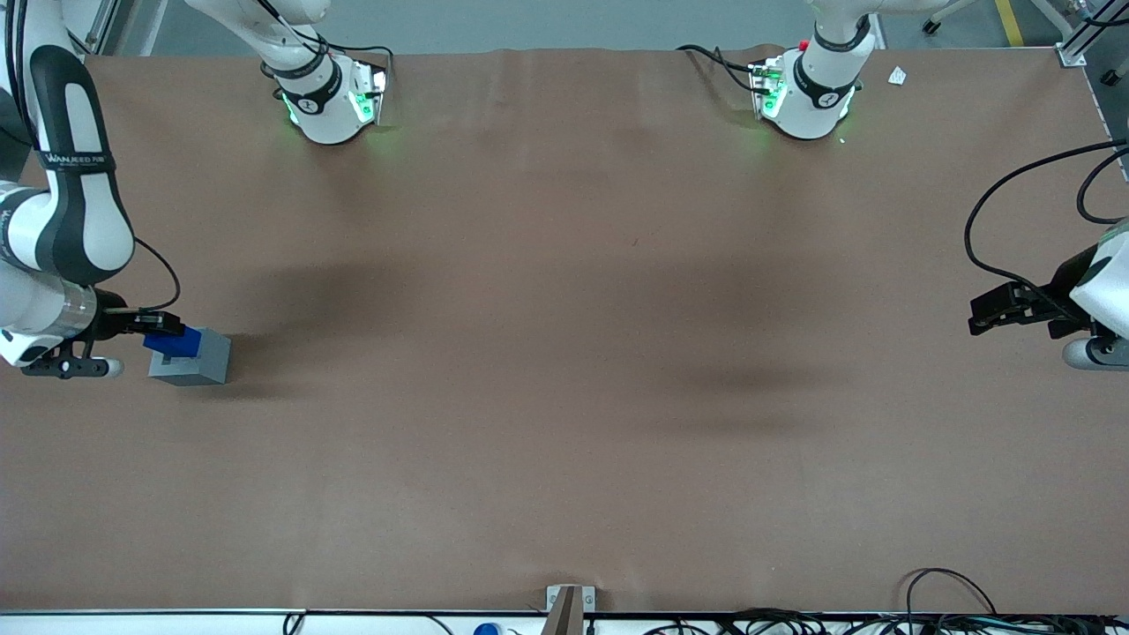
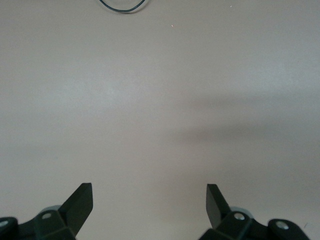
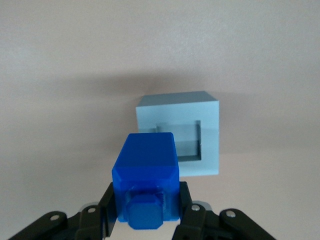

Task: Insert blue part into gray base with right arm
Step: 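Lower the blue block into the gray base's square opening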

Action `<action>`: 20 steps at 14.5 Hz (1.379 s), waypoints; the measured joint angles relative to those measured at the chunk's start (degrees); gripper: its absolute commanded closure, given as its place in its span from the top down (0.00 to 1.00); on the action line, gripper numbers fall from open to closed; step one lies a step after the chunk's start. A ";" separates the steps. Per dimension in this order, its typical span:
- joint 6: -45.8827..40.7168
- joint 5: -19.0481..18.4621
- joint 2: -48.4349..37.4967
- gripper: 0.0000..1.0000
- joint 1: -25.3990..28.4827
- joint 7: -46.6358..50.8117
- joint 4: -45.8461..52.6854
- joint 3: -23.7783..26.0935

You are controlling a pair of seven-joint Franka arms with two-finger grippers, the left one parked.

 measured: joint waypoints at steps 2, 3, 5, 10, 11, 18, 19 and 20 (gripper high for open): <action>0.93 0.00 1.09 0.09 -0.80 -2.07 0.45 -0.01; 1.06 0.00 1.74 0.09 -1.27 -2.85 0.90 -0.01; 1.12 0.00 2.62 0.09 -1.85 -3.56 1.59 -0.01; 1.12 0.00 3.01 0.10 -1.92 -3.71 1.75 0.08; 1.12 0.00 3.04 0.10 -1.92 -3.72 1.75 0.08; 1.08 0.00 3.26 0.11 -2.06 -3.72 1.77 0.05; 1.05 0.02 3.41 0.11 -2.27 -3.72 1.77 0.05; 1.03 0.05 3.44 0.11 -2.45 -3.74 1.80 0.05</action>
